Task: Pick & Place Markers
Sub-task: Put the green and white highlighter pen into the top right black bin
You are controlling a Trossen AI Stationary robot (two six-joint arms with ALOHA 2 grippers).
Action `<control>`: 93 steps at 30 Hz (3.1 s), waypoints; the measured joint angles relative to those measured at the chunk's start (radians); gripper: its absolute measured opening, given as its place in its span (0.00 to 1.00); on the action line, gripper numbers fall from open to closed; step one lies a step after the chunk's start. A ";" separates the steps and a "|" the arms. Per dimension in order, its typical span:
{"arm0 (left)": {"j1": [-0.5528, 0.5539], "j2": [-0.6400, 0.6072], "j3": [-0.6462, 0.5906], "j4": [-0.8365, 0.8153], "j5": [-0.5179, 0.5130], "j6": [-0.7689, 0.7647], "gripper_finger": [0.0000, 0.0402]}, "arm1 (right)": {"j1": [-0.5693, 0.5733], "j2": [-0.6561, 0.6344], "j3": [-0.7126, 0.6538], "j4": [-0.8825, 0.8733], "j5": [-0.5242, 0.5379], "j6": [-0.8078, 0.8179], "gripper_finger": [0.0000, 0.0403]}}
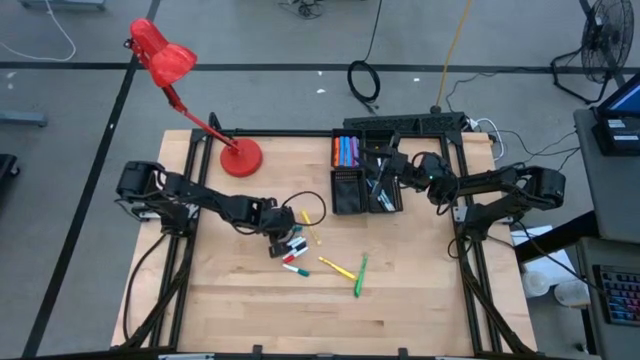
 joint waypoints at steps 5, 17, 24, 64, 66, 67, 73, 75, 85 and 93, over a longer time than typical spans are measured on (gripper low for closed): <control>-0.022 -0.113 -0.012 -0.045 -0.088 0.089 0.08 | 0.000 0.000 0.000 -0.008 0.000 0.006 0.30; -0.021 -0.461 -0.003 0.486 -0.210 0.632 0.07 | 0.061 0.000 0.003 -0.028 0.098 -0.074 0.32; 0.092 -0.406 -0.002 0.781 0.056 0.730 0.07 | 0.203 0.000 0.047 -0.030 0.045 -0.084 0.44; 0.138 -0.200 0.083 0.880 0.141 0.721 0.06 | 0.343 0.131 0.227 -0.181 0.059 -0.145 0.07; 0.137 -0.201 0.084 0.866 0.111 0.681 0.10 | 0.348 0.131 0.227 -0.186 0.109 -0.145 0.07; 0.137 -0.201 0.084 0.855 0.079 0.646 0.13 | 0.348 0.130 0.227 -0.198 0.139 -0.149 0.07; 0.140 -0.201 0.083 0.714 -0.264 0.580 0.41 | 0.291 0.043 0.230 -0.394 0.288 -0.135 0.07; 0.142 -0.201 0.083 0.651 -0.359 0.580 0.50 | 0.249 0.019 0.230 -0.473 0.295 -0.097 0.07; 0.179 -0.201 0.083 0.469 -0.399 0.485 0.71 | -0.079 0.009 0.179 -0.634 0.161 0.138 0.07; 0.223 -0.201 0.083 0.453 -0.290 0.437 0.73 | -0.257 0.010 0.118 -0.723 0.130 0.207 0.07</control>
